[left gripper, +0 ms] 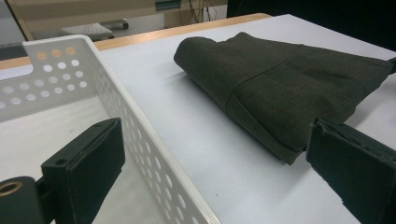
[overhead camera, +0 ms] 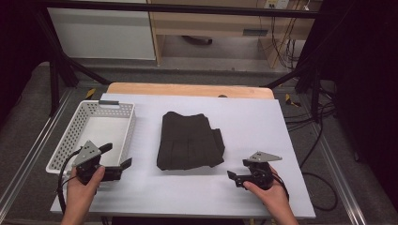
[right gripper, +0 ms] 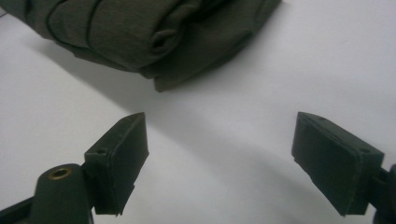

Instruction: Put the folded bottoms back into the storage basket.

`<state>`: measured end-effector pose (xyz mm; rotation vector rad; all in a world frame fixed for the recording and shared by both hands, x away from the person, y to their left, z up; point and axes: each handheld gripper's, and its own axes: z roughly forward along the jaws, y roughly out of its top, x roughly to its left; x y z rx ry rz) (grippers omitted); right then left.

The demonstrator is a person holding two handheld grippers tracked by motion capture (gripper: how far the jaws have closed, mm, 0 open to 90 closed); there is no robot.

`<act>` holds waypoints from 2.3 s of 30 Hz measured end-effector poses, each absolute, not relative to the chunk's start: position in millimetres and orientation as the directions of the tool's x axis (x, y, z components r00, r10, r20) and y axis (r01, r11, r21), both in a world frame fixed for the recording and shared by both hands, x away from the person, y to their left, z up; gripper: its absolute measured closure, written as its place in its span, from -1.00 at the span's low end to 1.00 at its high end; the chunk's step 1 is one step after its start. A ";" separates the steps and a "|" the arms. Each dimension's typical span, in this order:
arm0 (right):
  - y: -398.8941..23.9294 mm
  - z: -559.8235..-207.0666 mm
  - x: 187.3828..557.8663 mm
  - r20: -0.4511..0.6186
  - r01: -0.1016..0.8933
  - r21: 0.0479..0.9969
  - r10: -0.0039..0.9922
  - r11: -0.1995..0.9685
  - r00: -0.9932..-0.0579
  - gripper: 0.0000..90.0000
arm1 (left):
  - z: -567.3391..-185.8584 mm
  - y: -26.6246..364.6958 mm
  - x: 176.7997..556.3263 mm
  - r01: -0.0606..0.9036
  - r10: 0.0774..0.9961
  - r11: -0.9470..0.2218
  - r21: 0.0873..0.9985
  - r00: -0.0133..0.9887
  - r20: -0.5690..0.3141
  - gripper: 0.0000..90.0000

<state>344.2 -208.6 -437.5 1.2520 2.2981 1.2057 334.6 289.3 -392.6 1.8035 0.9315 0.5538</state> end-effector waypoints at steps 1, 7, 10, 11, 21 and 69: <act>-206.2 -437.2 344.6 0.146 0.567 0.770 0.785 0.292 -0.602 -0.55 | -392.9 288.1 334.4 0.346 0.798 -0.215 0.913 0.602 -0.040 -0.90; -191.1 -434.8 352.5 0.138 0.564 0.754 0.758 0.337 -0.637 -0.48 | -393.4 285.4 333.7 0.343 0.793 -0.228 0.911 0.608 -0.030 -0.90; -186.5 -432.6 357.4 0.145 0.568 0.749 0.751 0.342 -0.644 -0.45 | -393.4 284.5 333.4 0.343 0.792 -0.229 0.911 0.610 -0.030 -0.90; -185.1 -432.2 358.8 0.142 0.566 0.747 0.749 0.348 -0.648 -0.45 | -393.4 284.5 333.4 0.343 0.792 -0.229 0.911 0.610 -0.030 -0.90; -169.1 -430.6 371.1 0.126 0.562 0.728 0.729 0.393 -0.672 -0.42 | -393.2 283.0 332.8 0.338 0.790 -0.230 0.913 0.612 -0.028 -0.90; -144.8 -449.4 365.5 0.050 0.450 0.755 0.644 0.476 -0.764 0.84 | -392.3 280.9 331.8 0.327 0.791 -0.239 0.915 0.612 -0.012 -0.90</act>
